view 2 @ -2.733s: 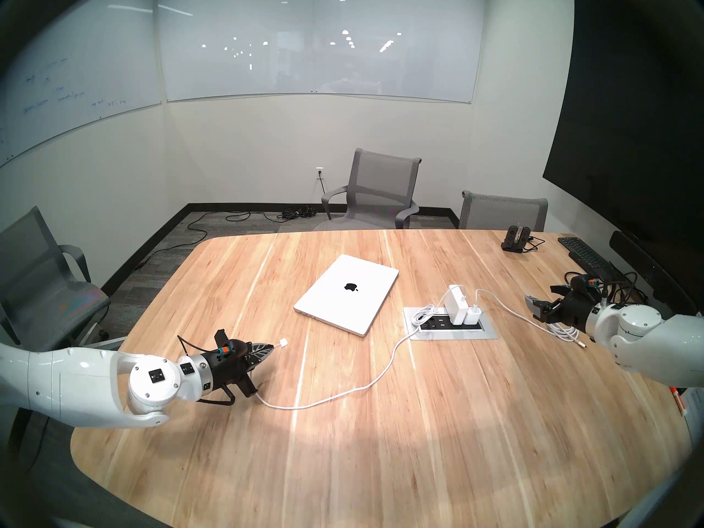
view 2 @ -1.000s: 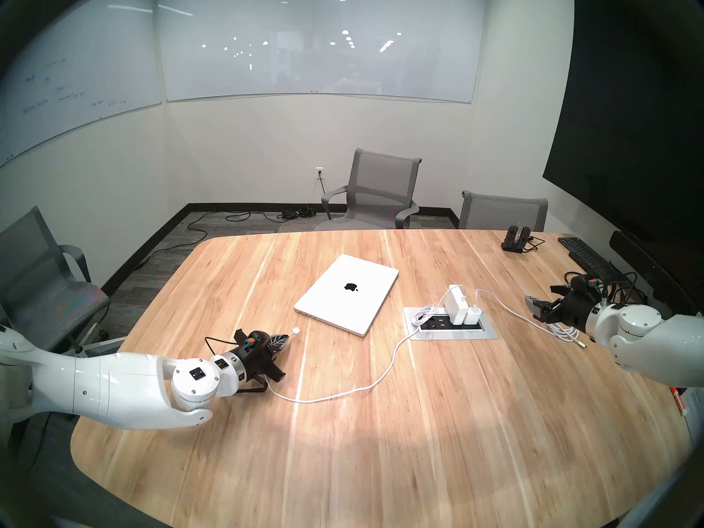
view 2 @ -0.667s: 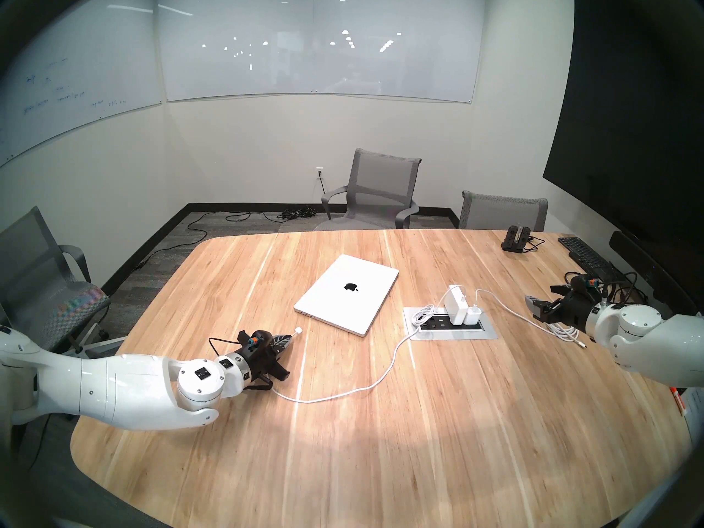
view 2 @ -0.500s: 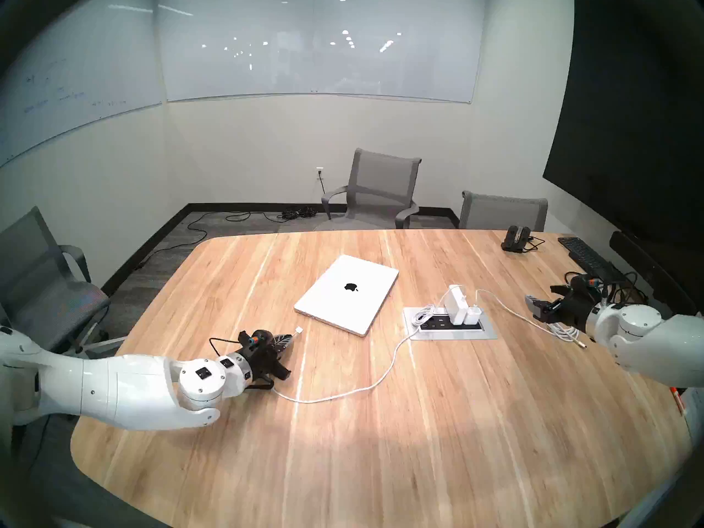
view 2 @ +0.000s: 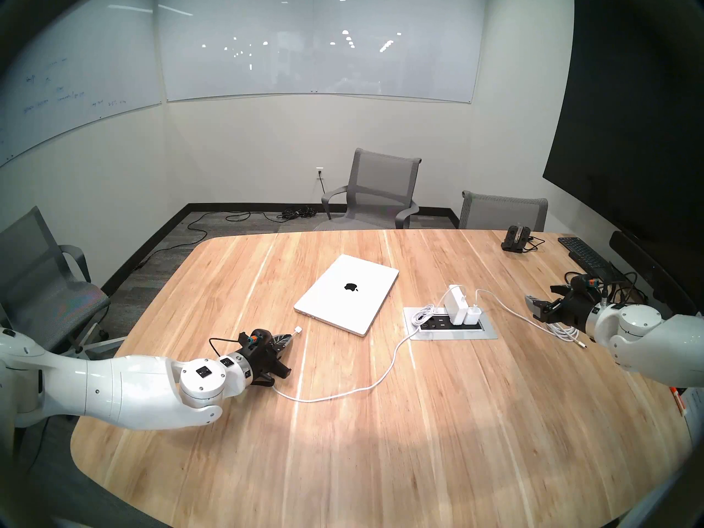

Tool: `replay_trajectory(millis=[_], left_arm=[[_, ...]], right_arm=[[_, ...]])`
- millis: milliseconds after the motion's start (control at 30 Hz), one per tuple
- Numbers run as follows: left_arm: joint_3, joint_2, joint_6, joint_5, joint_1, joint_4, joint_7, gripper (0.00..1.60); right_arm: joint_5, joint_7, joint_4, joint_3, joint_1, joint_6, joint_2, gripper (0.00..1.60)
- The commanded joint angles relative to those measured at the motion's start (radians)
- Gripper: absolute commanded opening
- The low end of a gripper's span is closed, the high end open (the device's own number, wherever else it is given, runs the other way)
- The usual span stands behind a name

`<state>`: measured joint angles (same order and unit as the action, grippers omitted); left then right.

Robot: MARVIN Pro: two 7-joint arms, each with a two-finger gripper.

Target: Plug the charging cable into the port of a MacBook

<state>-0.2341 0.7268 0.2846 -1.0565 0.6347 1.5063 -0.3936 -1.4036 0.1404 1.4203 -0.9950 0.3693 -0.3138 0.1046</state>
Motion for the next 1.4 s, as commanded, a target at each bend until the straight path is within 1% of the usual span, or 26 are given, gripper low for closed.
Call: replay_trajectory(millis=[0, 33, 667, 1033, 1367], left_arm=[[0.013, 0.022, 0.015, -0.017, 0.007, -0.014, -0.006, 0.0], [0.016, 0.023, 0.022, -0.025, 0.01, -0.017, -0.003, 0.0], [0.024, 0.062, 0.013, -0.04, 0.003, -0.088, 0.026, 0.0], [0.024, 0.066, 0.007, -0.043, -0.009, -0.111, 0.046, 0.0], [0.029, 0.092, 0.013, -0.055, -0.013, -0.169, 0.082, 0.0]], right_arm=[[0.002, 0.002, 0.002, 0.006, 0.017, -0.006, -0.002, 1.6], [0.002, 0.002, 0.002, 0.007, 0.017, -0.006, -0.002, 1.6], [0.002, 0.002, 0.002, 0.006, 0.017, -0.006, -0.002, 1.6], [0.002, 0.002, 0.002, 0.006, 0.017, -0.006, -0.002, 1.6], [0.002, 0.002, 0.002, 0.006, 0.017, -0.006, -0.002, 1.6]])
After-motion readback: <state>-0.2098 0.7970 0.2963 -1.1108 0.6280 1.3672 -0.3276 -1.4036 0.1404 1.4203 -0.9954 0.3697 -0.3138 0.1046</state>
